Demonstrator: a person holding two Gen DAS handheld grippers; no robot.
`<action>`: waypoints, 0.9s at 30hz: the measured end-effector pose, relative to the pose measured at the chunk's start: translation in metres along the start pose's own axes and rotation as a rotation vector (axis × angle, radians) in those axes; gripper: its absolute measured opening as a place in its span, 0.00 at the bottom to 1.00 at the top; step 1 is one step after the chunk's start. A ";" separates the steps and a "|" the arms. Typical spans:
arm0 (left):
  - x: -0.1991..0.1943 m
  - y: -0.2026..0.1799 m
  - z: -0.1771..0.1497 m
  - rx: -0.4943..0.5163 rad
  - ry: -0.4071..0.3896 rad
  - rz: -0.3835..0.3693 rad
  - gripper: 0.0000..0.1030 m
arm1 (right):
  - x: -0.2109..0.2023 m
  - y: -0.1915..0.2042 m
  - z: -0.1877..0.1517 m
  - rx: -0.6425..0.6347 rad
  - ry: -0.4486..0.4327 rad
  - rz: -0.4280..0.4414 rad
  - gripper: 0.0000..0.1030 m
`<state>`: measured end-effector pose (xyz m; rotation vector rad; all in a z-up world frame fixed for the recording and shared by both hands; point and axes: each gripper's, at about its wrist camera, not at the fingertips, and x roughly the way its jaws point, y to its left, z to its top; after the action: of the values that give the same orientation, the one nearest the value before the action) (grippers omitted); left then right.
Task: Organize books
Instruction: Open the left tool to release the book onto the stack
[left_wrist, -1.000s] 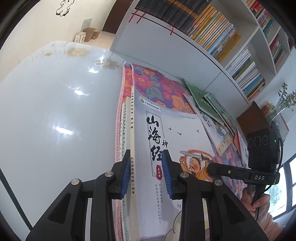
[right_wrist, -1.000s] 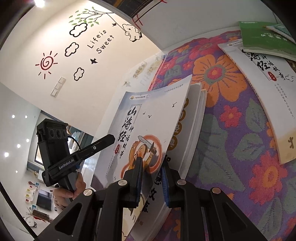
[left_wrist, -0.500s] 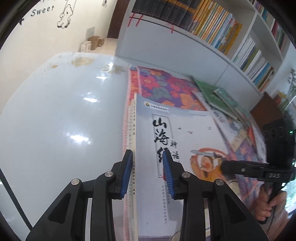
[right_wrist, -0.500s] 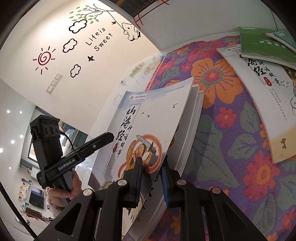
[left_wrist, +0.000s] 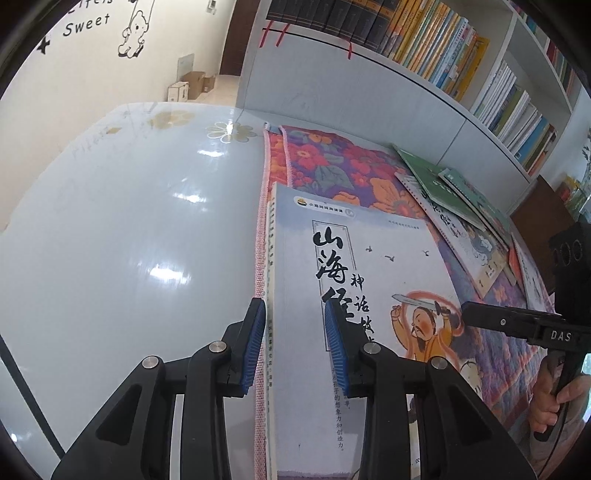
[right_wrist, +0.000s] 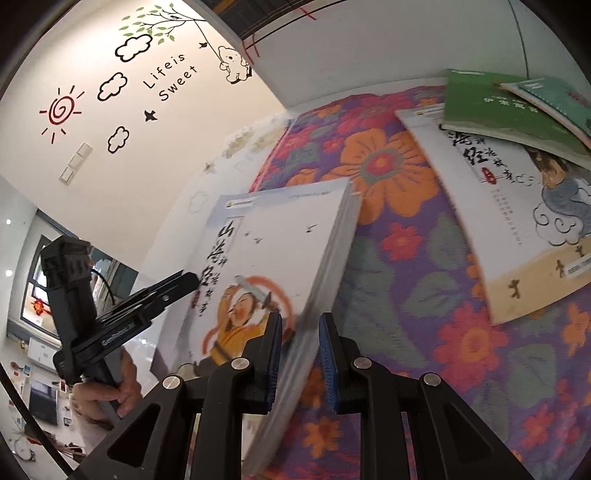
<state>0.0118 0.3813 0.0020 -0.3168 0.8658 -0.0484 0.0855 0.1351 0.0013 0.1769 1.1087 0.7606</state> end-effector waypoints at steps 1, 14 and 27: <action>-0.002 0.002 0.000 -0.005 -0.011 0.010 0.30 | 0.000 -0.003 0.001 0.012 0.003 0.004 0.19; -0.039 0.037 0.004 -0.178 -0.135 0.066 0.30 | -0.021 -0.014 0.000 0.117 0.001 0.133 0.19; -0.085 -0.077 0.023 -0.088 -0.192 -0.027 0.31 | -0.141 -0.067 -0.015 0.181 -0.162 0.138 0.47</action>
<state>-0.0190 0.3284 0.1012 -0.4084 0.6743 -0.0046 0.0713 -0.0072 0.0664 0.4647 1.0177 0.7541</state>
